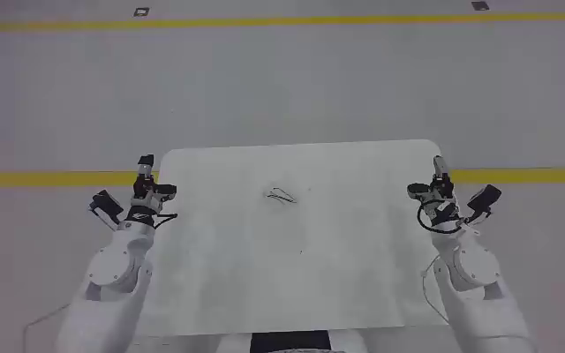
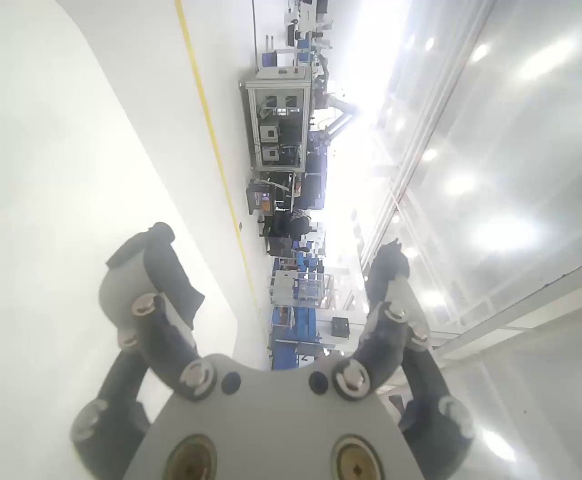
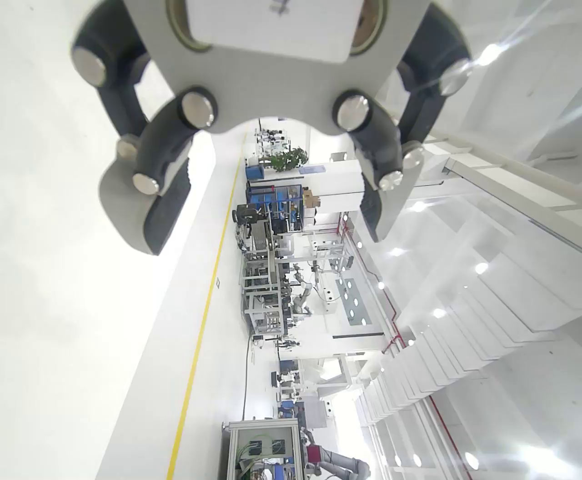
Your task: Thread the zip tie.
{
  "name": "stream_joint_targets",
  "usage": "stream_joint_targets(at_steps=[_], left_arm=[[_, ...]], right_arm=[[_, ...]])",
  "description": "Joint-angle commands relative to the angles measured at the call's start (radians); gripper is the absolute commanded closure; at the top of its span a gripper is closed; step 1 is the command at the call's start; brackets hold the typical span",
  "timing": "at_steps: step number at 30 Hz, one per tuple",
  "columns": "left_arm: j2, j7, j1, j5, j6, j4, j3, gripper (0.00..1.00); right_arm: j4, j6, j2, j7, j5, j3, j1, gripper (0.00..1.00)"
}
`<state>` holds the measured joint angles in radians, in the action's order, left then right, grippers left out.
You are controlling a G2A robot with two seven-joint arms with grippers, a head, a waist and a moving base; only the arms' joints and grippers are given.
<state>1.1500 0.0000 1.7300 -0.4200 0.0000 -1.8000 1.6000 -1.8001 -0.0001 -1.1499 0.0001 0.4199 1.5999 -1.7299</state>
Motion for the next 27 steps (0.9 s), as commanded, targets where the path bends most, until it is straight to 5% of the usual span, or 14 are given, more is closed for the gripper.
stream_joint_targets(at_steps=[1, 7, 21, 27], left_arm=[[0.000, 0.000, 0.000, 0.000, 0.000, 0.000, 0.000, 0.00], [0.000, 0.000, 0.000, 0.000, 0.000, 0.000, 0.000, 0.00], [0.000, 0.000, 0.000, 0.000, 0.000, 0.000, 0.000, 0.00], [0.000, 0.000, 0.000, 0.000, 0.000, 0.000, 0.000, 0.00]], right_arm=[[-0.024, -0.027, 0.003, 0.045, -0.073, -0.015, 0.025, 0.00], [-0.011, -0.041, 0.006, 0.161, -0.284, -0.097, 0.099, 0.00], [-0.024, -0.061, 0.004, 0.174, -0.289, -0.112, 0.112, 0.00], [0.000, -0.062, -0.005, 0.277, -0.372, -0.234, 0.245, 0.00]])
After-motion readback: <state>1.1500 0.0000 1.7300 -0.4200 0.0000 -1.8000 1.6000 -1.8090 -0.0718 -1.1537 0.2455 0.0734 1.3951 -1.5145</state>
